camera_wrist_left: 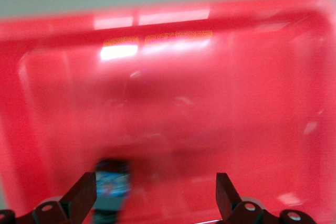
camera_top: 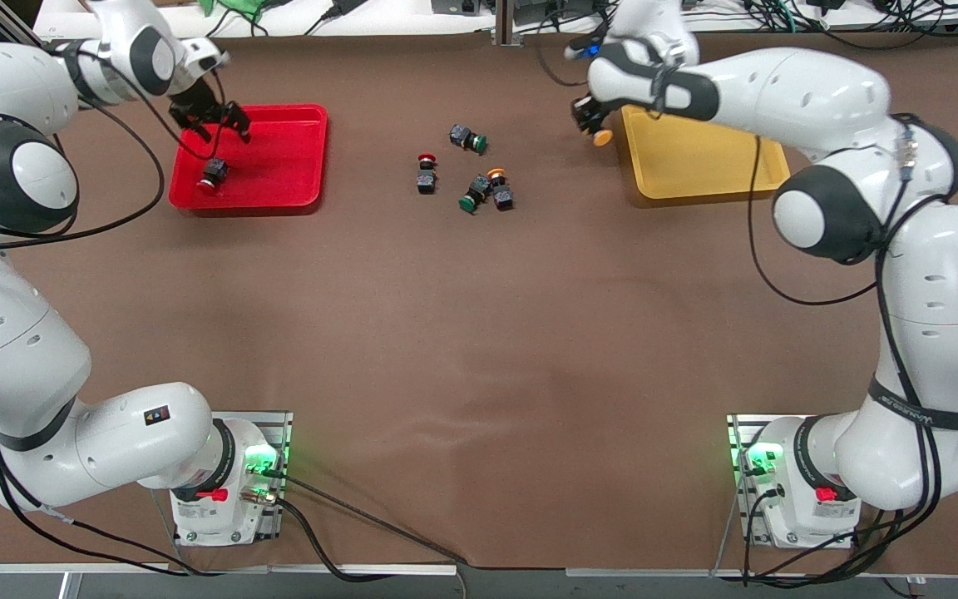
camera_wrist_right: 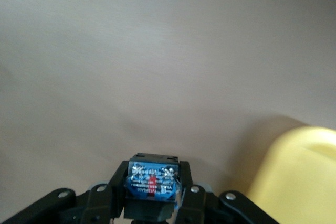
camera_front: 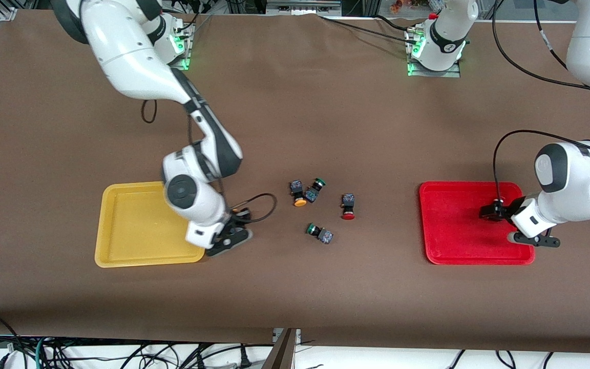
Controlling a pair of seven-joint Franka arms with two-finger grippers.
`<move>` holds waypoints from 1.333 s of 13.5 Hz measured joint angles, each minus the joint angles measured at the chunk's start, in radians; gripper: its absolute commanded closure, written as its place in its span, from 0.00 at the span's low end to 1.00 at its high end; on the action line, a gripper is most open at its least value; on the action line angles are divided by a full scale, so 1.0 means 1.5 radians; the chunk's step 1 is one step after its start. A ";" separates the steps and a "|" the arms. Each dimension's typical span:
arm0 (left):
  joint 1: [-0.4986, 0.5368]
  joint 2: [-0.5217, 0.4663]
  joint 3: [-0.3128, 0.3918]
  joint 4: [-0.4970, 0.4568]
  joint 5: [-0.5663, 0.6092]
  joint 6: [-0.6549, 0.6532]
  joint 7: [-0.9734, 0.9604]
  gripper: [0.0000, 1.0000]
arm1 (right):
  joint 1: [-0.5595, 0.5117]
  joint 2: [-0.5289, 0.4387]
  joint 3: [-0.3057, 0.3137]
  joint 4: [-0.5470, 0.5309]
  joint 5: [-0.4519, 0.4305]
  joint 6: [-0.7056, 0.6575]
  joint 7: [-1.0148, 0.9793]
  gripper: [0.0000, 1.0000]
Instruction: Place red and yellow buttons in trays
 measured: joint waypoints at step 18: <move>-0.379 0.101 -0.002 0.061 0.002 0.073 -0.362 0.00 | 0.087 -0.020 0.049 0.010 0.012 -0.057 0.359 0.22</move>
